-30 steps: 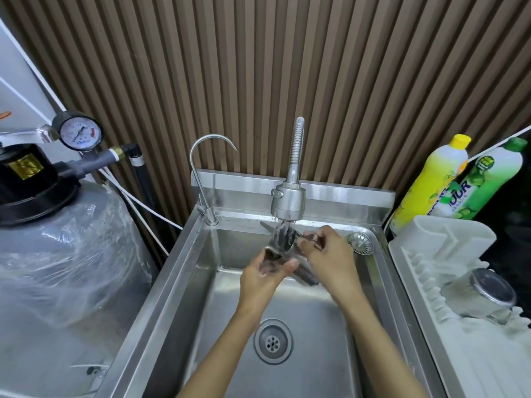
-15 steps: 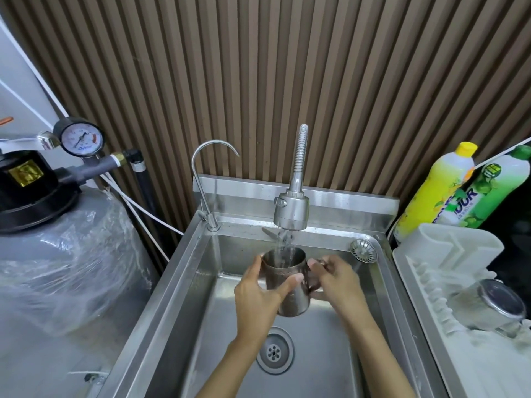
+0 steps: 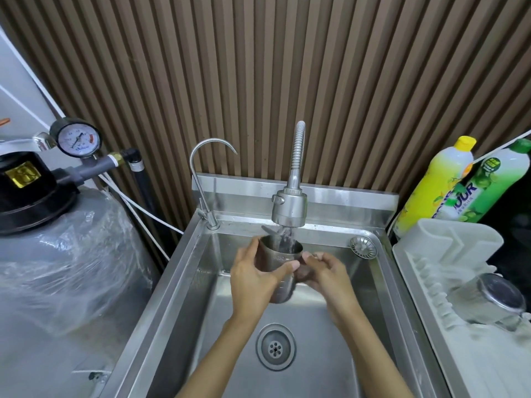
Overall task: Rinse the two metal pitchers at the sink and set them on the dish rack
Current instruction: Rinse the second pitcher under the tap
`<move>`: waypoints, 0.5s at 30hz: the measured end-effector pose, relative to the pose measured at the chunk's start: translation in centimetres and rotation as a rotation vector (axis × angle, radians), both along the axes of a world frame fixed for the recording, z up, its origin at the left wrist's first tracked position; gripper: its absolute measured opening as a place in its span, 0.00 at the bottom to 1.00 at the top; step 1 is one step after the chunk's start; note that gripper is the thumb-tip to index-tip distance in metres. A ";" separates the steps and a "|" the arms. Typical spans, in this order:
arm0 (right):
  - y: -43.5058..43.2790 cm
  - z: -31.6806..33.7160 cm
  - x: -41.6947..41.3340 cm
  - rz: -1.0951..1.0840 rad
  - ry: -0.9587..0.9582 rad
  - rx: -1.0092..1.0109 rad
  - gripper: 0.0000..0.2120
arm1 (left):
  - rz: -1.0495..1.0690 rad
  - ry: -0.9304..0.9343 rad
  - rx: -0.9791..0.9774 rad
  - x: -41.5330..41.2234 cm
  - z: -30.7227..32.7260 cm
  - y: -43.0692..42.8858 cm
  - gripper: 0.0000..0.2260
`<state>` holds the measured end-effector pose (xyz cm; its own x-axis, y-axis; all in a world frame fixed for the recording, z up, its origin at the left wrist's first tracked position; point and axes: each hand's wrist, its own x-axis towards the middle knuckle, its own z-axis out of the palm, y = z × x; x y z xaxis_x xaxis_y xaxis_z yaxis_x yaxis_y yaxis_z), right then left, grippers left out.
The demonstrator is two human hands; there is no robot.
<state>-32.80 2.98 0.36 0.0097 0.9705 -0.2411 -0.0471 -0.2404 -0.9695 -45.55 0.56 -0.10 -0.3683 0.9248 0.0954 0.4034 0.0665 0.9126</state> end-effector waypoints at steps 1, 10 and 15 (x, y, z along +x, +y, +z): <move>0.2 0.6 0.2 -0.029 -0.212 0.046 0.09 | -0.002 -0.149 -0.057 0.1 -0.3 -0.1 0.23; -0.1 1.1 -0.1 0.025 -0.178 0.238 0.06 | -0.156 -0.518 0.102 0.6 0.0 1.3 0.33; -0.8 -1.6 0.0 0.105 0.325 -0.094 0.07 | -0.089 -0.010 0.152 0.7 0.4 -0.1 0.36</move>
